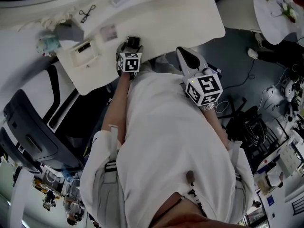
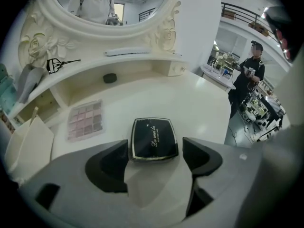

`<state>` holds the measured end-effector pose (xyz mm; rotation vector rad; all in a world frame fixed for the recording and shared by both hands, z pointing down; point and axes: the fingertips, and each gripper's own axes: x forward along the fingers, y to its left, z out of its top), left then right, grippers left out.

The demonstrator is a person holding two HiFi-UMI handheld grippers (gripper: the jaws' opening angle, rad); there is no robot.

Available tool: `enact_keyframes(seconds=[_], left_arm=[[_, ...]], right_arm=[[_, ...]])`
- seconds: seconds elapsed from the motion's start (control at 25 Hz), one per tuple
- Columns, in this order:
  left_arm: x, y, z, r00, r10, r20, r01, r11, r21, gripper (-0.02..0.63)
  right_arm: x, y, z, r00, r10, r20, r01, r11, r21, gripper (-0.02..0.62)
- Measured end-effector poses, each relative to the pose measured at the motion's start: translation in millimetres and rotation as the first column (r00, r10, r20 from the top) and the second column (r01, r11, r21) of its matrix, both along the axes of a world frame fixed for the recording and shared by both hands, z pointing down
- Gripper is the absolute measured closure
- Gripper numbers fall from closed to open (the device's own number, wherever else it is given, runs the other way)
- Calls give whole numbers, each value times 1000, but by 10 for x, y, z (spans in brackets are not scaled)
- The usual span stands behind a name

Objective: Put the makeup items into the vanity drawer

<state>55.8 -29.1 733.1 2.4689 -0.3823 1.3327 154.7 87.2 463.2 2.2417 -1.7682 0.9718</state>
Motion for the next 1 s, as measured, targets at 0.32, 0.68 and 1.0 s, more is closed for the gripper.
enact_keyframes(seconds=[0.32,0.68,1.0], left_arm=[[3,-17,-23,1000,0,14,0,999,38,295],[-161,-122,-134,995,-95,-29,94,995,-31,299],[-475,-210,-343,977,-199,-74,197,980,-38,304]], right_arm=[[62,48,-19,1000,13,8,-13,1000,-4,589],[-93,-149,-42,998,-69,-2,69,998,13,589],[-343,-369,-48,984,-175,20,174,984,26,589]])
